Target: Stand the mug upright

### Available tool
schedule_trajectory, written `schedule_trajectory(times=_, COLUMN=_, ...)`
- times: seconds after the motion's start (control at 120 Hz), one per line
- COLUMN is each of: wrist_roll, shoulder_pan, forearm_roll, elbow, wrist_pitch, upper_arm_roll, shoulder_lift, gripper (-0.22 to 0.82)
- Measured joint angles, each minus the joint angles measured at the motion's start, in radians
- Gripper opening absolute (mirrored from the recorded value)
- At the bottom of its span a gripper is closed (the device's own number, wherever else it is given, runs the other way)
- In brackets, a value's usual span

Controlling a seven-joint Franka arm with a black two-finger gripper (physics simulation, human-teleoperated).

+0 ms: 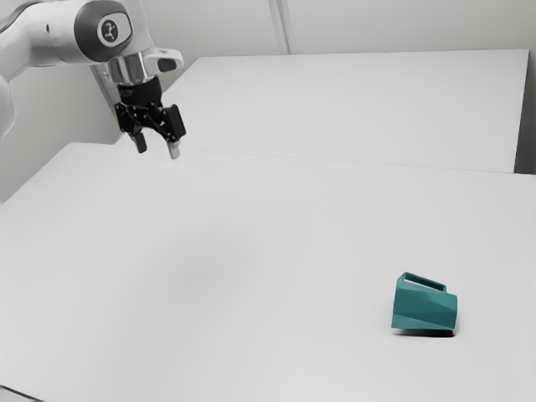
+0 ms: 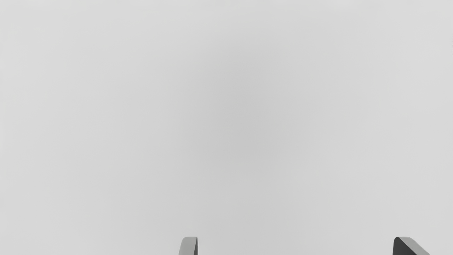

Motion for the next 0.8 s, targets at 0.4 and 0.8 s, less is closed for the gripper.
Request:
schedule_trajectory(times=0.4, wrist_roll=0.007, shoulder_pan=-0.382, forearm_roll=-0.061, elbow=-0.088, wrist_pitch=0.27, upper_arm_roll=0.244, shoulder_lift=-0.005, gripper=0.6)
schedule_trajectory(times=0.8, wrist_roll=-0.162, shoulder_pan=-0.595, forearm_roll=-0.19, elbow=-0.314, wrist_pitch=0.597, upper_arm_roll=0.289, shoulder_lift=-0.009, gripper=0.6)
